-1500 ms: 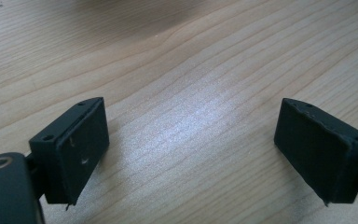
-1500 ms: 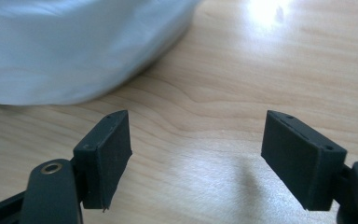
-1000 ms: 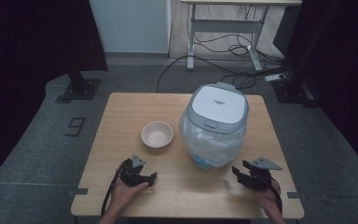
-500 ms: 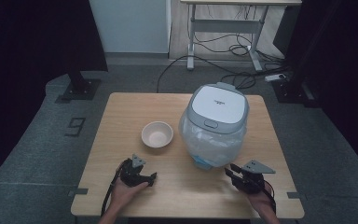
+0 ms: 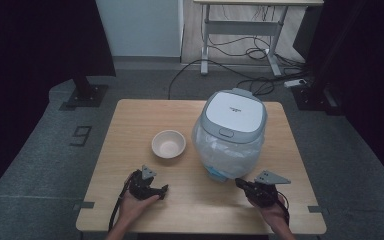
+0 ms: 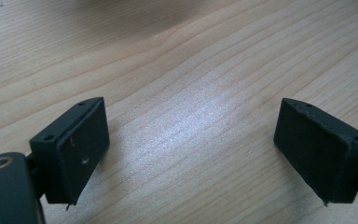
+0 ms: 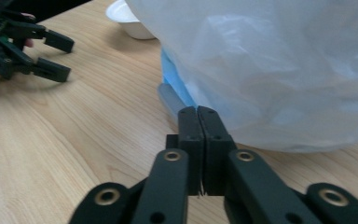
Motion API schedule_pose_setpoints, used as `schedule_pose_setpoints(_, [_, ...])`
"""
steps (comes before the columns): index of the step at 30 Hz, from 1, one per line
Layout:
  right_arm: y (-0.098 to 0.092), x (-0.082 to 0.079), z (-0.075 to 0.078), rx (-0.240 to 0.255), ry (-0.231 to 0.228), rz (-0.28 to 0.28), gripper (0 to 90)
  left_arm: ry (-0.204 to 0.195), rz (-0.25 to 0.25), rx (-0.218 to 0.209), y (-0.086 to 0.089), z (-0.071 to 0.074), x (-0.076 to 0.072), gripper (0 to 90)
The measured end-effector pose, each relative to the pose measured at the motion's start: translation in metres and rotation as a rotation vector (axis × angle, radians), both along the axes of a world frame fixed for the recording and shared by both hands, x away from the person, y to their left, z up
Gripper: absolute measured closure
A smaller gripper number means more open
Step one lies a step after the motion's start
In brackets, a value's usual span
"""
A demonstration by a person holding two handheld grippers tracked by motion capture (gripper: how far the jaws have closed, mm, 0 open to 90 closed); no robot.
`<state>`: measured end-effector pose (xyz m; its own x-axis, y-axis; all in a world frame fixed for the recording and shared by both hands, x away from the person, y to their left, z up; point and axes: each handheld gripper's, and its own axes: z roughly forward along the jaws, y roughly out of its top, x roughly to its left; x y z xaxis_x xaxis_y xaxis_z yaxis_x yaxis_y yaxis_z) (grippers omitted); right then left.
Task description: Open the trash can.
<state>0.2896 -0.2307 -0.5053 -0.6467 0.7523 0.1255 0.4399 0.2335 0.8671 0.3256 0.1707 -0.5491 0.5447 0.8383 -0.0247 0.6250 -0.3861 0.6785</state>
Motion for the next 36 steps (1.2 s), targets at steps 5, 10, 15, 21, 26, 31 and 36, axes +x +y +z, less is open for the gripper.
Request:
schedule_pose_setpoints(5, [0.007, 0.004, 0.000, 0.003, -0.003, 0.042, 89.5, 0.000, 0.001, 0.001, 0.000, 0.000, 0.000, 10.0])
schedule_pose_setpoints(10, [0.015, 0.009, -0.002, -0.003, 0.006, 0.068, 89.5, 0.000, 0.003, 0.001, -0.001, 0.000, 0.001, 10.0])
schedule_pose_setpoints(15, [0.025, 0.017, -0.007, -0.018, 0.021, 0.110, 89.5, 0.000, 0.004, 0.001, -0.001, 0.000, 0.001, 10.0])
schedule_pose_setpoints(21, [0.037, 0.026, -0.013, -0.041, 0.031, 0.130, 89.5, 0.000, 0.004, 0.001, -0.001, 0.000, 0.001, 10.0])
schedule_pose_setpoints(26, [0.046, 0.033, -0.016, -0.050, 0.037, 0.135, 89.6, 0.000, 0.003, 0.001, -0.001, 0.000, 0.001, 10.0])
schedule_pose_setpoints(31, [0.051, 0.037, -0.021, -0.051, 0.042, 0.139, 89.5, 0.000, 0.003, 0.001, -0.001, 0.000, 0.001, 10.0])
schedule_pose_setpoints(36, [0.053, 0.040, -0.026, -0.066, 0.031, 0.123, 89.5, 0.000, 0.004, 0.001, -0.001, 0.000, 0.001, 10.0])
